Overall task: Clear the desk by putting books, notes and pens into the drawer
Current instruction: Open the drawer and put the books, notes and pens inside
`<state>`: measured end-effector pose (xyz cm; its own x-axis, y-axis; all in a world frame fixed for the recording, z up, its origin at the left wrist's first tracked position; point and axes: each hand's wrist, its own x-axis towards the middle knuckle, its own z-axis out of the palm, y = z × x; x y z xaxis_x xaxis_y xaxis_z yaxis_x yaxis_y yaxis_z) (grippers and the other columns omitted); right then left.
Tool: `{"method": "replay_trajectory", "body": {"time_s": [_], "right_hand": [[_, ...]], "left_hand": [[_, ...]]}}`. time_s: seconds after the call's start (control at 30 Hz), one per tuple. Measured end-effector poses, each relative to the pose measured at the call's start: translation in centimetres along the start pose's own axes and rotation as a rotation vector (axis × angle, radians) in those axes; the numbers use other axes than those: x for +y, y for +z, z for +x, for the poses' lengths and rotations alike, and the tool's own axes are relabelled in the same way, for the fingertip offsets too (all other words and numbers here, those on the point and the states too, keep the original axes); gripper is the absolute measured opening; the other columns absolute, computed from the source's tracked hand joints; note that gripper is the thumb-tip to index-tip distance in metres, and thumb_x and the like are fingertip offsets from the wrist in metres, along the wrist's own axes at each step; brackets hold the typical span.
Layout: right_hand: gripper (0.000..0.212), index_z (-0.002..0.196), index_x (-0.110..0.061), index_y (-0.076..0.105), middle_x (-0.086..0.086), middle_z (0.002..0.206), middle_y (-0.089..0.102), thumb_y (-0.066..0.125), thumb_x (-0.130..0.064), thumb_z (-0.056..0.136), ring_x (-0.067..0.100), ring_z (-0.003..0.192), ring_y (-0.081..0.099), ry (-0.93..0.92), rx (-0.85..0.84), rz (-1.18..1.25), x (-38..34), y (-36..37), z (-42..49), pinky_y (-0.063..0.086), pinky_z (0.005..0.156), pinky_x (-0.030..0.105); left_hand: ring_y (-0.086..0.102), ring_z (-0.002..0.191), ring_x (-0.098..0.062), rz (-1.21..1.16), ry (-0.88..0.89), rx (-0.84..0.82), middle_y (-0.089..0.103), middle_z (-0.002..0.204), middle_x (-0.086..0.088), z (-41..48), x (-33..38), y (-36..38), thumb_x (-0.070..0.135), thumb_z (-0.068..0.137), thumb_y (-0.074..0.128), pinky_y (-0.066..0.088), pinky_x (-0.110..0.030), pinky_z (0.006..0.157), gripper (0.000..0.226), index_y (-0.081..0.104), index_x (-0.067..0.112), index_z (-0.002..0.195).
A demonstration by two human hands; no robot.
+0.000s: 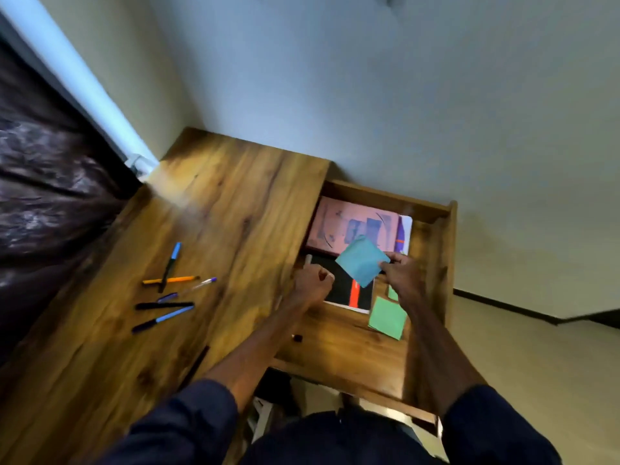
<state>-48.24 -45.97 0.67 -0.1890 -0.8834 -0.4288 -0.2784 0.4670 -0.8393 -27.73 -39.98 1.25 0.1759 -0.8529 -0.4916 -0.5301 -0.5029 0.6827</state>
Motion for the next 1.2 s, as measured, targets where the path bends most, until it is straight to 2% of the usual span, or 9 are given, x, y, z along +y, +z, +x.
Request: {"method": "replay_trajectory", "body": {"time_s": [0.17, 0.3, 0.43, 0.6, 0.7, 0.9, 1.0, 1.1, 1.2], "right_hand": [[0.022, 0.098, -0.012, 0.072, 0.018, 0.096, 0.074, 0.062, -0.002, 0.081, 0.037, 0.086, 0.071, -0.037, -0.002, -0.315, 7.5, -5.1, 4.1, 0.060, 0.076, 0.049], [0.019, 0.098, -0.017, 0.076, 0.003, 0.100, 0.073, 0.061, -0.009, 0.088, 0.023, 0.091, 0.066, -0.064, -0.061, -0.539, 8.7, -6.9, 4.2, 0.051, 0.077, 0.030], [0.019, 0.100, -0.017, 0.077, 0.004, 0.111, 0.072, 0.065, -0.012, 0.087, 0.023, 0.101, 0.065, -0.007, -0.249, -0.767, 9.6, -7.0, 4.1, 0.054, 0.083, 0.032], [0.025, 0.110, -0.008, 0.073, 0.009, 0.115, 0.069, 0.068, -0.007, 0.085, 0.021, 0.101, 0.065, 0.029, -0.493, -0.977, 11.5, -6.1, 2.1, 0.051, 0.073, 0.025], [0.029, 0.114, -0.006, 0.066, 0.011, 0.112, 0.069, 0.071, -0.012, 0.086, 0.019, 0.091, 0.066, 0.068, -0.540, -1.031, 12.8, -6.1, 1.3, 0.048, 0.066, 0.022], [0.040, 0.123, -0.009, 0.058, 0.010, 0.122, 0.063, 0.073, -0.013, 0.086, 0.024, 0.110, 0.063, -0.028, -0.481, -1.095, 13.3, -6.0, 0.0, 0.054, 0.081, 0.027], [0.034, 0.117, -0.010, 0.063, 0.010, 0.120, 0.065, 0.073, -0.009, 0.085, 0.025, 0.109, 0.063, -0.107, -0.413, -1.064, 13.5, -5.5, -0.7, 0.054, 0.081, 0.029], [0.037, 0.121, -0.011, 0.065, 0.010, 0.123, 0.064, 0.072, -0.007, 0.085, 0.026, 0.109, 0.063, -0.111, -0.469, -0.989, 14.9, -4.4, -2.3, 0.054, 0.082, 0.028], [0.045, 0.128, -0.010, 0.059, 0.011, 0.130, 0.057, 0.072, -0.006, 0.085, 0.027, 0.117, 0.057, -0.096, -0.522, -1.005, 16.9, -3.6, -4.4, 0.052, 0.096, 0.032]], "left_hand": [[0.068, 0.082, -0.016, 0.163, -0.046, -0.169, 0.075, 0.087, -0.004, 1.3, 0.4, 6.1, 0.023, 0.088, 0.061, 0.054, -0.031, 0.077, 0.019, 0.076, 0.011, 0.086], [0.064, 0.075, -0.015, 0.250, -0.078, -0.247, 0.069, 0.081, -0.005, 1.3, 0.1, 9.7, 0.022, 0.093, 0.063, 0.054, -0.029, 0.069, 0.018, 0.073, 0.009, 0.085], [0.060, 0.076, -0.018, 0.351, -0.080, -0.269, 0.060, 0.073, 0.000, 0.9, -1.2, 12.1, 0.018, 0.094, 0.057, 0.053, -0.029, 0.067, 0.019, 0.064, 0.014, 0.077], [0.059, 0.088, -0.016, 0.414, -0.057, -0.264, 0.066, 0.095, -0.004, 0.3, -2.3, 13.9, 0.018, 0.099, 0.059, 0.048, -0.022, 0.074, 0.015, 0.066, 0.006, 0.102], [0.063, 0.100, -0.022, 0.422, -0.040, -0.289, 0.067, 0.110, -0.009, -0.1, -2.5, 14.5, 0.020, 0.098, 0.060, 0.052, -0.030, 0.084, 0.014, 0.065, 0.008, 0.105], [0.064, 0.109, -0.025, 0.348, 0.085, -0.323, 0.068, 0.119, -0.010, -0.7, -3.0, 15.8, 0.022, 0.096, 0.064, 0.048, -0.025, 0.086, 0.026, 0.064, 0.008, 0.118], [0.064, 0.119, -0.026, 0.266, 0.116, -0.332, 0.067, 0.130, -0.010, -0.6, -3.0, 16.3, 0.027, 0.095, 0.065, 0.050, -0.032, 0.100, 0.040, 0.062, 0.009, 0.132], [0.063, 0.120, -0.025, 0.260, 0.104, -0.288, 0.066, 0.131, -0.007, -0.1, -4.4, 17.9, 0.035, 0.095, 0.064, 0.053, -0.038, 0.102, 0.044, 0.060, 0.015, 0.133], [0.057, 0.125, -0.026, 0.312, 0.121, -0.269, 0.059, 0.137, -0.009, -1.2, -2.9, 18.0, 0.029, 0.094, 0.069, 0.049, -0.035, 0.103, 0.050, 0.054, 0.011, 0.139]]}}
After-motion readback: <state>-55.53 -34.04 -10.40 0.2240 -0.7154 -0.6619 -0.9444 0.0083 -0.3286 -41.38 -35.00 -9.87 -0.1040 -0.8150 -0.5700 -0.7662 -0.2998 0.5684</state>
